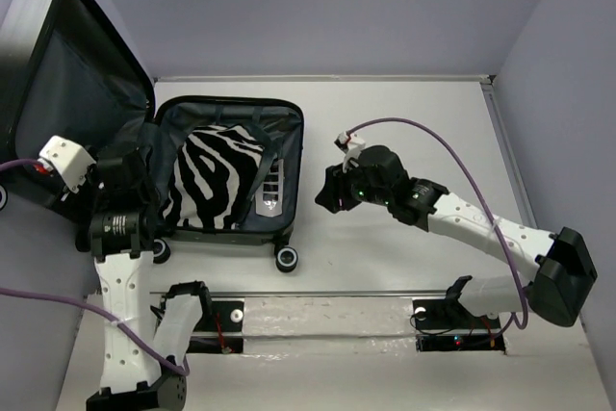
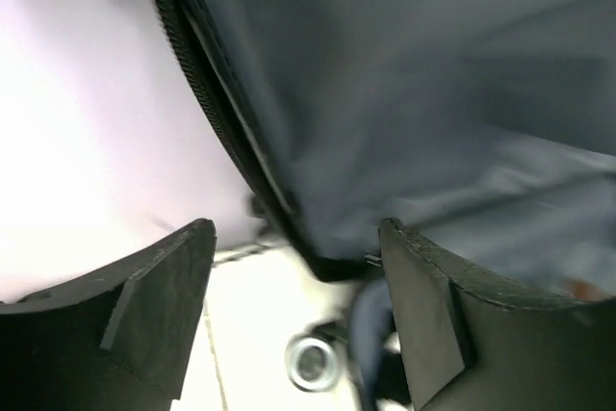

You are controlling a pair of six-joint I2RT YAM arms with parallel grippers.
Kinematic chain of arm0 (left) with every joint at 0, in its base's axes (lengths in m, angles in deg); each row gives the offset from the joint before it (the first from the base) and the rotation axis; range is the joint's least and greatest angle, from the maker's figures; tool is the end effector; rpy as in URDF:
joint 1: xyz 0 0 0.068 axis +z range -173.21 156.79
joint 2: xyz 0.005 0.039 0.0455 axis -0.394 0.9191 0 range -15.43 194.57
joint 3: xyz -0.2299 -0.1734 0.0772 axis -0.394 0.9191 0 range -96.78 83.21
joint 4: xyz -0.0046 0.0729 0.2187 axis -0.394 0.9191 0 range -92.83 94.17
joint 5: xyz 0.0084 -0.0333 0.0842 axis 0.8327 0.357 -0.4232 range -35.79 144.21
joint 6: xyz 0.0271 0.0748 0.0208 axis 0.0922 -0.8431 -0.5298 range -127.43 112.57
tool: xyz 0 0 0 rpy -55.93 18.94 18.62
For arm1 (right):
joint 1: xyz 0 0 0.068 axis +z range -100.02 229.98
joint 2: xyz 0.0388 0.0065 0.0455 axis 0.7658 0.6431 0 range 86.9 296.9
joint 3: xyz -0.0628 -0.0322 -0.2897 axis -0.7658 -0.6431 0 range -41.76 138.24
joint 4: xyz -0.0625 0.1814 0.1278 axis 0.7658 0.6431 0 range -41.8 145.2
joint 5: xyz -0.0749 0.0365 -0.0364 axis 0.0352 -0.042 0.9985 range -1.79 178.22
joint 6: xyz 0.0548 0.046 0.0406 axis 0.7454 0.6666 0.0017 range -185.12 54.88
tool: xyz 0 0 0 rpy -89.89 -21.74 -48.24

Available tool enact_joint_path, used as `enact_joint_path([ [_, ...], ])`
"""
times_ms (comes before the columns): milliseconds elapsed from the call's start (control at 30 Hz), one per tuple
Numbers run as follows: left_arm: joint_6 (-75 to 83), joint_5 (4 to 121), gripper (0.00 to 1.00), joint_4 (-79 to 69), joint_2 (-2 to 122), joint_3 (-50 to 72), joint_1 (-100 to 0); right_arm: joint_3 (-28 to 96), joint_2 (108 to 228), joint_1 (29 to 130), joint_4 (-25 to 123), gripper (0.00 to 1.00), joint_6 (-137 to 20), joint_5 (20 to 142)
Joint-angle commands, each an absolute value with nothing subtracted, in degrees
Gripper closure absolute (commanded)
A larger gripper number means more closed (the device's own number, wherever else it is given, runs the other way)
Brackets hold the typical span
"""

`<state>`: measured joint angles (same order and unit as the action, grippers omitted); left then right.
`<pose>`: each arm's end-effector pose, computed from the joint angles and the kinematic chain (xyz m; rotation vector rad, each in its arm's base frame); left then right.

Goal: Pack the luggage

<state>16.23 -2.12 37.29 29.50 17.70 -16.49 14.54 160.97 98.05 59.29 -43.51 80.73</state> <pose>0.0912 0.0707 0.4111 -1.0641 1.4698 0.7222 0.1850 0.2200 0.3151 -0.5835 2.1120 0.8563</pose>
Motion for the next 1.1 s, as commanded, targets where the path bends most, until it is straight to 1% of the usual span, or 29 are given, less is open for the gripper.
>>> enact_joint_path([
  [0,14.9,-21.2,0.21,30.9,33.0,20.3,-17.2,9.7,155.4,98.3,52.2,0.48,-46.5,79.4],
  [100,11.9,-22.8,0.24,27.8,35.6,19.5,-16.4,6.9,153.8,98.3,51.8,0.48,-47.2,79.5],
  [200,10.3,-23.7,0.32,27.1,39.4,18.4,-15.2,5.4,153.4,98.3,51.3,0.48,-47.2,79.7],
  [267,9.4,-24.7,0.41,27.1,41.4,18.4,-13.5,5.0,153.6,98.3,51.3,0.47,-47.0,80.9],
  [300,9.5,-25.1,0.5,27.2,42.7,18.7,-12.8,4.7,153.9,98.3,51.4,0.47,-46.9,81.5],
  [367,9.2,-24.2,0.54,26.4,42.9,20.4,-10.8,4.7,154.2,97.8,51.5,0.46,-46.6,82.5],
  [600,3.0,-23.5,0.54,18.8,45.2,23.5,-8.2,4.2,155.4,94.0,52.1,0.44,-44.9,81.0],
  [633,3.5,-22.9,0.62,19.3,45.6,22.9,-8.1,4.1,155.4,94.0,52.2,0.43,-44.8,81.1],
  [667,4.3,-22.2,0.74,19.5,45.9,22.3,-8.1,4.1,155.2,93.1,52.2,0.42,-44.7,81.1],
  [700,4.3,-20.7,0.83,19.5,46.3,21.2,-8.2,4.2,155.3,92.6,52.2,0.41,-44.6,81.1],
  [733,4.5,-19.7,0.94,20.0,46.4,20.6,-8.2,4.4,155.6,92.6,52.2,0.4,-44.4,81.2],
  [767,5.3,-18.8,0.94,20.7,46.4,19.9,-8.5,4.8,156.2,92.6,52.2,0.39,-44.1,81.3],
  [867,6.2,-15.3,0.94,20.2,44.6,19.8,-11.2,8.3,161.0,92.1,52.0,0.31,-42.6,81.5],
  [933,4.3,-15.6,0.94,17.4,41.6,21.8,-14.0,12.5,166.0,92.1,51.8,0.29,-41.6,81.9],
  [1000,0.8,-17.6,0.94,12.4,38.0,25.1,-19.8,15.8,169.6,91.5,51.5,0.26,-39.4,82.4],
  [1033,-2.3,-18.5,0.94,11.1,36.8,26.2,-21.9,19.6,173.4,90.8,51.4,0.25,-37.8,82.5],
  [1067,-3.4,-19.6,0.94,9.9,35.8,27.3,-26.2,21.8,175.4,90.2,51.4,0.24,-36.9,82.5],
])
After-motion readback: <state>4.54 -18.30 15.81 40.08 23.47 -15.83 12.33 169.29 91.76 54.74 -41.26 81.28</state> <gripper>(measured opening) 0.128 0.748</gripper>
